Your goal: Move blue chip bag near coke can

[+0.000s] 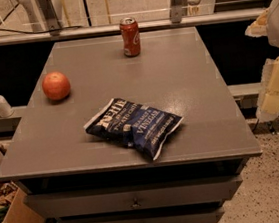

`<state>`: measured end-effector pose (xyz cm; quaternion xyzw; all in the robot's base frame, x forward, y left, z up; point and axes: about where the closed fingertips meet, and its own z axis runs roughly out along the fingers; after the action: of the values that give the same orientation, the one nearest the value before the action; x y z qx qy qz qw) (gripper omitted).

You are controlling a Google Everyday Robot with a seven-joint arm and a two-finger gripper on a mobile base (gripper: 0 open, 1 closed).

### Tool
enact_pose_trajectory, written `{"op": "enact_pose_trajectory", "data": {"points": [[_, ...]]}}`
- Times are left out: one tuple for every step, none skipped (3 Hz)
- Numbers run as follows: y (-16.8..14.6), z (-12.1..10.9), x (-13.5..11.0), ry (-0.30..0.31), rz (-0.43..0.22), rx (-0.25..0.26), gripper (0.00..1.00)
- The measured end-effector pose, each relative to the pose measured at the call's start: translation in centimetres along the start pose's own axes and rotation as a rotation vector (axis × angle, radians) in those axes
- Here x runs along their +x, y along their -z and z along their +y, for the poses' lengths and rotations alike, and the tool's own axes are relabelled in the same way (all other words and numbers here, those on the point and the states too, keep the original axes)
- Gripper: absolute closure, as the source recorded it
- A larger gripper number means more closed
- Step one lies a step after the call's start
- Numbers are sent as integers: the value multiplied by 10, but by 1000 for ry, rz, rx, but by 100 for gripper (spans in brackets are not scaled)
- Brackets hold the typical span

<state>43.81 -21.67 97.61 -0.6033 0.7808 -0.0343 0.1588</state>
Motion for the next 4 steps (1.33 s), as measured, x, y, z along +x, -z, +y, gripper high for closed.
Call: {"op": "enact_pose_trajectory", "data": {"points": [[0, 0, 0, 0, 0, 0, 0], [-2, 0, -3, -8, -28, 3, 0], [-17, 2, -13, -47, -106, 2, 0], [-32, 8, -34, -80, -202, -24, 0]]}}
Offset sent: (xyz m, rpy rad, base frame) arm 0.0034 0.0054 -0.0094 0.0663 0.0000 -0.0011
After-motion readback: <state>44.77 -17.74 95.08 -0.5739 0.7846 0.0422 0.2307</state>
